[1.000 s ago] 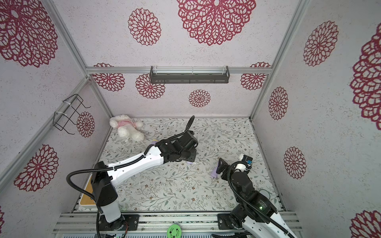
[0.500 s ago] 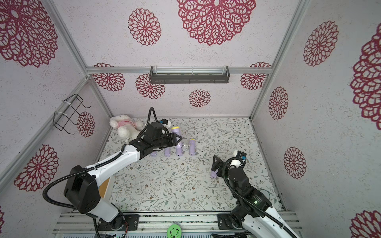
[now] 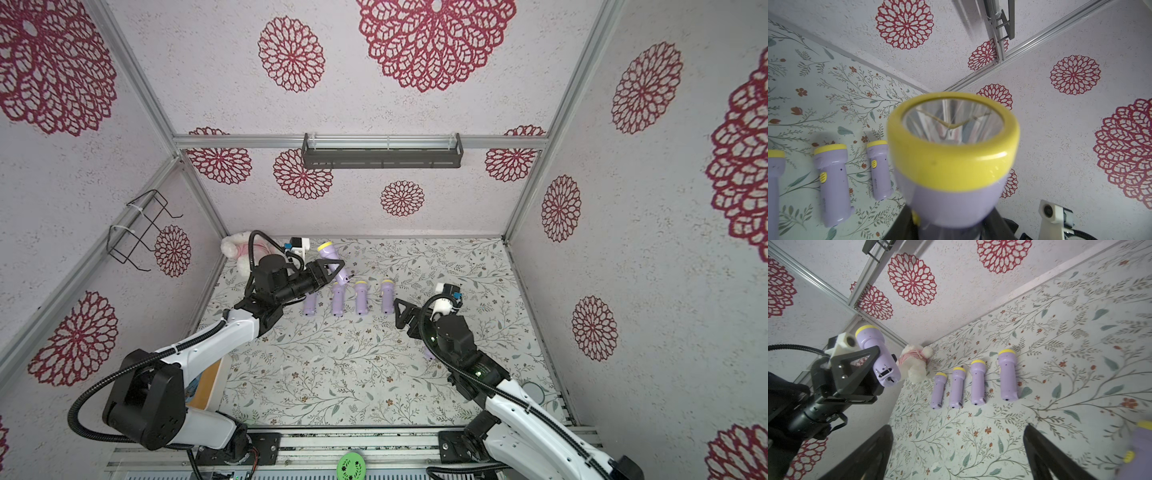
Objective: Close the plug at the bottom of the flashlight
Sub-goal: Close the plug of the flashlight.
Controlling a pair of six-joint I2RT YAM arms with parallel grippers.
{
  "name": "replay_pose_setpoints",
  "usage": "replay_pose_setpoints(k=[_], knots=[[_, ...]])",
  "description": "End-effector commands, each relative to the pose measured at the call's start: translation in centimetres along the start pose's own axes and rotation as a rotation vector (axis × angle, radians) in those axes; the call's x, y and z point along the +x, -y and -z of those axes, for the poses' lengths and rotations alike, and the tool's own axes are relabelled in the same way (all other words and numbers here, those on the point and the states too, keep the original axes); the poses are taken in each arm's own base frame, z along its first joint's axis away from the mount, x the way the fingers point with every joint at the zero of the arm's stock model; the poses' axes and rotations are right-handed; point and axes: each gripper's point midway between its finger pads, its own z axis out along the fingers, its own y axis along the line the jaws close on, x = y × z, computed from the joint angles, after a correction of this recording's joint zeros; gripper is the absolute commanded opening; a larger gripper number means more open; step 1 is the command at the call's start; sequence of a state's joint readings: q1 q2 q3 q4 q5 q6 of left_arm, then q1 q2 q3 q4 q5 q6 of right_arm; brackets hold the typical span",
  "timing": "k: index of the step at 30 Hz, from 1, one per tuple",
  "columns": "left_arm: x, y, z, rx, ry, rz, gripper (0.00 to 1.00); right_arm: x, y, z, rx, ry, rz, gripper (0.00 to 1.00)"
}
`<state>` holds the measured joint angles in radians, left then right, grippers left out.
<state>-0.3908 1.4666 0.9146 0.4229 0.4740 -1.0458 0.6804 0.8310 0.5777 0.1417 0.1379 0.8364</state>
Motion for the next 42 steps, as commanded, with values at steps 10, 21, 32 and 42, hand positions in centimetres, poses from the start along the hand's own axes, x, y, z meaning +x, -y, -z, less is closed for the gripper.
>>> replay_pose_setpoints(k=[10, 21, 32, 42], knots=[[-2.8, 3.7, 1.1, 0.406, 0.076, 0.163, 0.0, -2.7, -9.1, -4.2, -0.555, 0.027, -0.366, 0.99], [-2.2, 1.1, -0.1, 0.394, 0.06, 0.277, 0.0, -0.7, -9.7, -6.9, -0.627, 0.016, -0.496, 0.99], [-1.0, 0.3, -0.9, 0.389, 0.047, 0.317, 0.0, 0.5, -10.5, -9.0, -0.67, -0.002, -0.611, 0.89], [-0.9, 0.0, -1.0, 0.387, 0.051, 0.333, 0.0, 1.4, -10.5, -10.3, -0.694, -0.01, -0.689, 0.78]])
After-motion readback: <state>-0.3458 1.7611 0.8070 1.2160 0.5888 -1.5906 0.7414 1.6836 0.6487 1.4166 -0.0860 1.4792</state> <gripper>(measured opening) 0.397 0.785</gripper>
